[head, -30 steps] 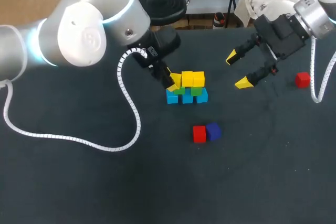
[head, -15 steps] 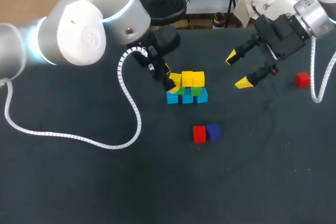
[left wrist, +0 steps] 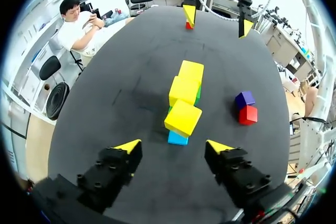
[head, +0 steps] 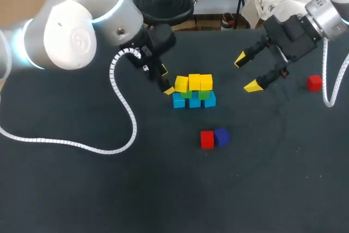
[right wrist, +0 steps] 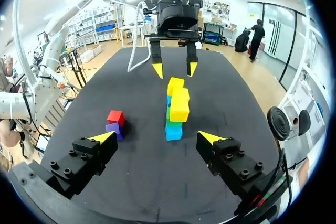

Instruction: Place the blue cubes, place green cubes on the blue cubes, place the yellow cubes on the green cubes, then place the red cubes on the yellow cubes, and place purple cube on the red cubes.

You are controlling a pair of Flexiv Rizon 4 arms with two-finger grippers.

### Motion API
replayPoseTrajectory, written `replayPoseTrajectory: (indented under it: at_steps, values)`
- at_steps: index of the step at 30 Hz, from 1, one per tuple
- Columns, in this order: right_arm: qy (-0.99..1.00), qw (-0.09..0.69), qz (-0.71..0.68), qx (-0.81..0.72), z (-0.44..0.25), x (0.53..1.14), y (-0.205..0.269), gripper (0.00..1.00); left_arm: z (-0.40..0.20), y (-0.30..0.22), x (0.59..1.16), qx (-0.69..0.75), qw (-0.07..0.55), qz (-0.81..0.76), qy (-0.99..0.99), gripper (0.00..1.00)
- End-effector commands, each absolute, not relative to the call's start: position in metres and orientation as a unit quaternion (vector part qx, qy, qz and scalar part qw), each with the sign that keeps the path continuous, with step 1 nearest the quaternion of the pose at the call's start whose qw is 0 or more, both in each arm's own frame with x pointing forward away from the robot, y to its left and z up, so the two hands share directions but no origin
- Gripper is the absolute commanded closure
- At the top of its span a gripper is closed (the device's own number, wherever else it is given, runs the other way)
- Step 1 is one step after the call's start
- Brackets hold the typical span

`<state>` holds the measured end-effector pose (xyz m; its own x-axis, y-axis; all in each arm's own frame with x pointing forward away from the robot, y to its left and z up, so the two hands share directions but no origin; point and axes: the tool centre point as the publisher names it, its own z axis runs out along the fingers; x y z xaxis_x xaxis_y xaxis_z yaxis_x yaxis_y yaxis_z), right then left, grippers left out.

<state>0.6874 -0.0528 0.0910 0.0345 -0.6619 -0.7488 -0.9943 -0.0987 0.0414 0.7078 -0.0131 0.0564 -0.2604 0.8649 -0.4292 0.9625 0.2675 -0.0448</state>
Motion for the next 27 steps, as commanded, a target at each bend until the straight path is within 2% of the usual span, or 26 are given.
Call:
replayPoseTrajectory:
  at_steps: [1, 27]
  values:
    - [0.618, 0.262, 0.318, -0.67, 0.0909, 0.6874, -0.0529, 0.0, 0.054, -0.0142, 0.7071, 0.586, 0.162, -0.149, 0.779, 1.0]
    - [0.618, 0.262, 0.318, -0.67, 0.0909, 0.6874, -0.0529, 0.0, 0.0528, -0.0167, 0.7021, 0.586, 0.155, -0.143, 0.782, 1.0]
